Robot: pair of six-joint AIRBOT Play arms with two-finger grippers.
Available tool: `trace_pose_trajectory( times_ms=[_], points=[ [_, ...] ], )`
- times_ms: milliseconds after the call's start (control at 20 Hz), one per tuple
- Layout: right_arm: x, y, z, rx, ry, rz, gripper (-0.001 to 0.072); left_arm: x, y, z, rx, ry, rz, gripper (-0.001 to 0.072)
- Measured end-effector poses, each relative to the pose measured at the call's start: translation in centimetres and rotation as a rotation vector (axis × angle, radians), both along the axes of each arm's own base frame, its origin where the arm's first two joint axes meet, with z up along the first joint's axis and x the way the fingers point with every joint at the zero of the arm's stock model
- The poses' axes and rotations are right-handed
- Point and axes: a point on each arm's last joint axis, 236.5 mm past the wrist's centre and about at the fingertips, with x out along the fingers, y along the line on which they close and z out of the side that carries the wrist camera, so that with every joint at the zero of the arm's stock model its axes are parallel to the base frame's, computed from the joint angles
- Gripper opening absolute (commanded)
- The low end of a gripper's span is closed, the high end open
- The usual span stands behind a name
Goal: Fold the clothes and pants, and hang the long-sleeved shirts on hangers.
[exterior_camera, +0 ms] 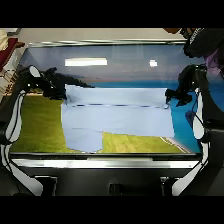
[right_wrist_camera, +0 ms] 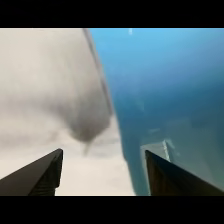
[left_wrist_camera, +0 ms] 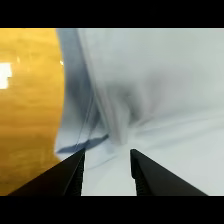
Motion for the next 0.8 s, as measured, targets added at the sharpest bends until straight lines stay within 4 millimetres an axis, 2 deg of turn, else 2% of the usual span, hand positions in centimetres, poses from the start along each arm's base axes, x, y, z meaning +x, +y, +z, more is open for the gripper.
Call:
trace_pose_trajectory(
  times_ms=[100,150,200,300,400,500,600,700,800],
  points=[
    [0.0,-2.0,2.6,-0.049,-0.053,-0.007,0.0581,-0.9,2.0,2.3,-0.014,-0.023,0.051,0.0418],
    [-0.3,-3.2,3.7,-0.068,-0.07,-0.026,0.054,-1.7,2.9,3.2,-0.03,-0.026,0.079,0.0418],
    [-0.9,-4.4,4.6,-0.076,-0.081,-0.045,0.0539,-3.0,3.8,4.0,-0.05,-0.024,0.112,0.0418],
    [-2.7,-6.2,5.7,-0.068,-0.083,-0.087,0.0549,-6.7,5.4,4.6,-0.084,0.002,0.187,0.046],
    [-4.5,-6.3,6.2,-0.008,-0.098,-0.113,0.0549,-11.3,5.6,4.0,-0.135,0.036,0.261,0.0459],
    [-5.8,-5.2,6.5,0.066,-0.135,-0.117,0.0549,-16.0,3.8,2.8,-0.21,0.075,0.318,0.0458],
    [-6.7,-3.9,6.7,0.123,-0.176,-0.117,0.0549,-20.0,0.9,1.3,-0.29,0.102,0.356,0.0457],
    [-7.8,-2.4,6.7,0.174,-0.2,-0.116,0.0548,-23.0,-2.2,-0.1,-0.365,0.113,0.381,0.0457],
    [-9.0,-1.5,6.6,0.201,-0.208,-0.117,0.0548,-24.8,-4.8,-1.2,-0.435,0.106,0.395,0.0457]
  ],
)
